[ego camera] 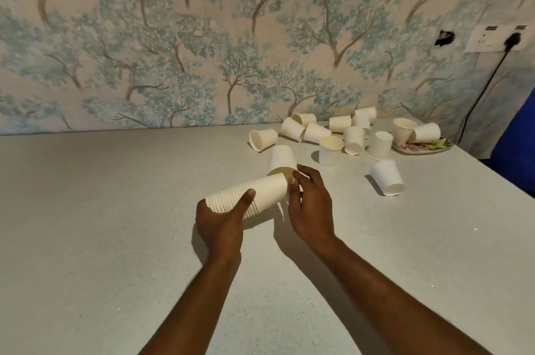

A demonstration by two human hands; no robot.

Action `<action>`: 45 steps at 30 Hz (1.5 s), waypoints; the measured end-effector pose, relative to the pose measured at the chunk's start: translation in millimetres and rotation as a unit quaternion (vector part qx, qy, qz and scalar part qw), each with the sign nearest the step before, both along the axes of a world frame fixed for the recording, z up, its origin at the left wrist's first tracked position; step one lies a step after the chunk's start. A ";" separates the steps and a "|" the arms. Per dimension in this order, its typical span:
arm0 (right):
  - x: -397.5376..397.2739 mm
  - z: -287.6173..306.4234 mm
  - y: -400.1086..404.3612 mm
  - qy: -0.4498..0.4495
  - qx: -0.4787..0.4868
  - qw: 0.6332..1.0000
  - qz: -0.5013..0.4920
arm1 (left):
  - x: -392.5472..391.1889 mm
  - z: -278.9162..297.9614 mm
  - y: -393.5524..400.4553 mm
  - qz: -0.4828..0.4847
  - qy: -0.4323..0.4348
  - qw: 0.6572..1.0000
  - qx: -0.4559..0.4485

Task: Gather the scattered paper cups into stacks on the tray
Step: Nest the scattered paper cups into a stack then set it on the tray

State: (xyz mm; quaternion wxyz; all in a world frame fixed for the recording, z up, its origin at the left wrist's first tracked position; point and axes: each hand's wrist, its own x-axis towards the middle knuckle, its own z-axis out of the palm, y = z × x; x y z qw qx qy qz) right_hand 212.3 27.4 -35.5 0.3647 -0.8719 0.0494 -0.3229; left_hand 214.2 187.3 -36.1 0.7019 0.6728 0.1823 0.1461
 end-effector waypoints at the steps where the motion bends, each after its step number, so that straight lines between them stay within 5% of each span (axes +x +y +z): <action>1: -5.8 0.2 -1.1 -0.016 0.000 1.000 0.003 | -2.8 -0.6 -3.3 0.006 -0.003 1.000 -0.005; 13: -56.2 18.2 -35.8 -0.239 -0.052 0.967 0.067 | -41.0 29.2 -53.5 0.040 -0.084 0.983 -0.161; 19: -64.5 40.6 -83.0 -0.319 0.077 0.933 0.149 | -54.8 40.8 -76.7 0.047 -0.114 0.973 -0.194; 22: -45.7 63.5 -98.1 -0.174 0.369 0.908 0.094 | -57.1 44.8 -87.3 0.043 -0.122 0.974 -0.187; 24: -33.3 75.9 -103.0 0.028 0.569 0.802 0.182 | -58.9 44.8 -96.4 0.039 -0.118 0.976 -0.176; 25: -31.0 76.3 -104.6 0.083 0.604 0.760 0.223 | -59.7 44.2 -100.5 0.041 -0.114 0.978 -0.170; 27: -29.8 68.8 -107.1 0.093 0.619 0.737 0.255 | -60.1 41.9 -106.2 0.050 -0.115 0.980 -0.155; 34: -38.9 43.2 -117.8 -0.046 0.466 0.858 0.212 | -61.7 30.7 -119.6 0.104 -0.076 0.988 -0.085; 38: -46.3 35.5 -103.0 -0.045 0.336 0.919 0.201 | -57.4 30.4 -129.7 0.119 -0.060 0.989 -0.068; 45: -37.8 19.7 -84.9 -0.027 0.285 0.936 0.206 | -44.0 27.4 -119.8 0.101 -0.042 0.994 0.003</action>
